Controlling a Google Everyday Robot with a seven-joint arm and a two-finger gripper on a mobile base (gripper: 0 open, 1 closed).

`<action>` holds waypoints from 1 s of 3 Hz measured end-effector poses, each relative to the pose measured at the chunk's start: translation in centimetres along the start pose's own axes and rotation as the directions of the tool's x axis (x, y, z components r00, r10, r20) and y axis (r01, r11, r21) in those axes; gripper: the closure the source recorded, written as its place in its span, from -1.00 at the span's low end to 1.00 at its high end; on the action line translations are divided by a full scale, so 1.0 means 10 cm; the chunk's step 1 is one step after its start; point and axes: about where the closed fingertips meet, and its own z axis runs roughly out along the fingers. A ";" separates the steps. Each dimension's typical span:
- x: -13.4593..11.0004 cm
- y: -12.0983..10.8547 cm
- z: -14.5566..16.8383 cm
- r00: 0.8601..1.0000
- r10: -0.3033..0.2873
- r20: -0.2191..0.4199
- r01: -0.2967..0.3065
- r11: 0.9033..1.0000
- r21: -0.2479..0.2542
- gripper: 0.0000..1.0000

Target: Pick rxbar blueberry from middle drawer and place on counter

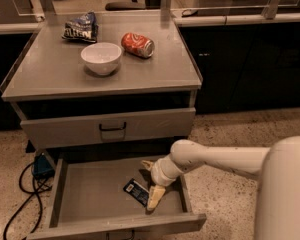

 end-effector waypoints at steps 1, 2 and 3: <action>0.05 -0.11 0.49 0.998 -0.029 0.056 0.032 0.998 -0.056 -1.00; 0.08 -0.15 0.57 0.998 -0.023 0.065 0.027 0.998 -0.056 -1.00; 0.17 -0.13 0.63 0.999 0.029 0.038 -0.028 0.999 -0.034 -1.00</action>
Offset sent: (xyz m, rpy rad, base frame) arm 0.0105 0.0227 -0.0340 0.0362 0.0296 0.0543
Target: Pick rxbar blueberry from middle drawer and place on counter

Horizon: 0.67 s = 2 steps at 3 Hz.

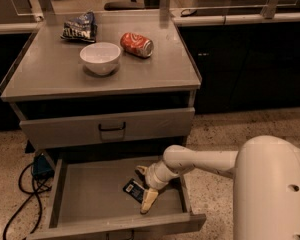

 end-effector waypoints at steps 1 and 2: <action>0.23 0.07 0.20 0.994 0.101 -0.037 -0.099 0.993 0.059 -1.00; 0.22 -0.11 0.19 0.993 0.115 -0.025 -0.111 0.986 0.127 -1.00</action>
Offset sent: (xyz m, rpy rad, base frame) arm -0.0053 -0.0059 -0.0255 -0.0303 0.0165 -0.0892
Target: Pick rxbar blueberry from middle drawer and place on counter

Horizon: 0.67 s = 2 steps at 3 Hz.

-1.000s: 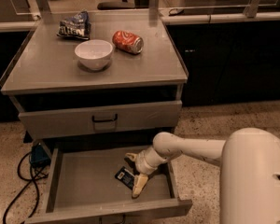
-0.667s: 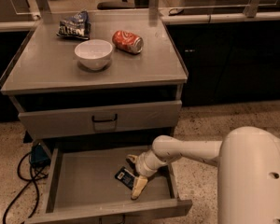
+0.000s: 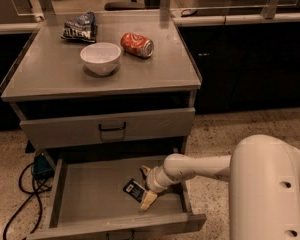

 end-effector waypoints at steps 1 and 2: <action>0.00 0.00 0.00 1.000 0.000 0.000 0.000 1.000 0.000 -1.00; 0.00 0.00 0.00 1.000 0.000 0.000 0.000 1.000 0.000 -0.61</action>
Offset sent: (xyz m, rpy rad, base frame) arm 0.0000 0.0000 0.0000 0.0000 0.0000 0.0000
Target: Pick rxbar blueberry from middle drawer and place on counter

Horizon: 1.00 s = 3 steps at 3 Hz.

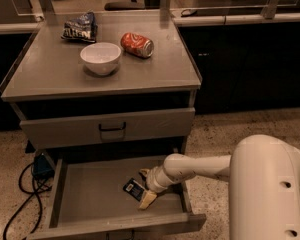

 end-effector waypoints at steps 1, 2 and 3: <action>0.00 0.00 0.00 1.000 0.000 0.000 0.000 1.000 0.000 -0.15; 0.00 0.00 0.00 1.000 0.000 0.000 0.000 1.000 0.000 0.32; 0.00 0.00 0.00 1.000 0.000 0.000 0.000 1.000 0.000 0.79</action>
Offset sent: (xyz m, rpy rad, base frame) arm 0.0000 0.0000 0.0000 0.0000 0.0000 0.0000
